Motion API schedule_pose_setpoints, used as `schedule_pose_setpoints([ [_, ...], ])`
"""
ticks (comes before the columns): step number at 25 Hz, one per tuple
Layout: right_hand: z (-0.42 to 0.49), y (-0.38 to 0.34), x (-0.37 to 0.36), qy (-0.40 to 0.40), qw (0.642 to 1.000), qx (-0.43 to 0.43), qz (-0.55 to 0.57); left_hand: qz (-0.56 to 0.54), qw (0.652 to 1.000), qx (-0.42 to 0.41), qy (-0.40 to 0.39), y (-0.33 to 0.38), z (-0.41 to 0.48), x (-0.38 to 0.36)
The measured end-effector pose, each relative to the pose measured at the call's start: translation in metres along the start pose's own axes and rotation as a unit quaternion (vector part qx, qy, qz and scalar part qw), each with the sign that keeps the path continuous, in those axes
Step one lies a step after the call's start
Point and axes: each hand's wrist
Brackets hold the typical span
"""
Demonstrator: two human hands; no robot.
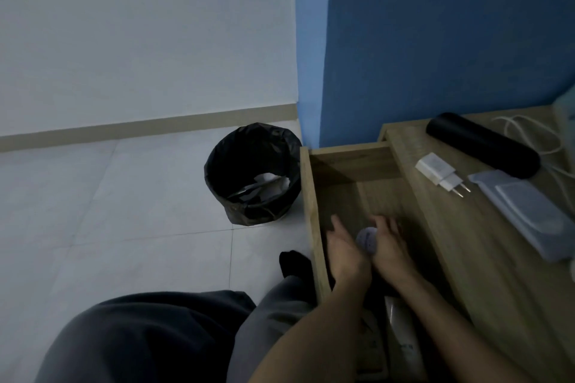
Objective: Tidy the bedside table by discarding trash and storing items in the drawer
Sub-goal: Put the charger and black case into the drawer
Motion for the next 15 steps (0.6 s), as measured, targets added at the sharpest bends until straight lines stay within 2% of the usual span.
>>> schedule_pose_setpoints([
  [1,-0.002,-0.003,0.009,0.005,1.000,0.008,0.014,0.015,1.000,0.010,0.020,0.008,0.001,0.005],
  [3,-0.012,-0.014,0.033,0.030,0.998,0.033,0.052,0.020,0.997,-0.051,0.062,0.027,0.009,0.012],
  [6,-0.032,-0.025,0.069,0.073,0.987,0.099,0.103,-0.022,0.987,-0.143,0.066,0.060,0.009,0.019],
  [9,-0.037,-0.020,0.113,0.194,0.964,0.135,0.120,-0.004,0.971,-0.238,0.017,0.089,0.008,0.018],
  [12,-0.012,0.002,0.150,0.297,0.941,0.114,0.115,0.061,0.940,-0.333,-0.054,0.109,0.009,0.009],
  [15,0.032,0.020,0.176,0.301,0.950,0.060,0.056,0.192,0.901,-0.360,-0.148,0.117,0.023,0.004],
])
Point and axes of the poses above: each hand's wrist, its own z-axis towards the middle knuckle, its own x-axis out of the back of the hand, y = z × x, and after that the axes turned 11 degrees about -x, right-handed
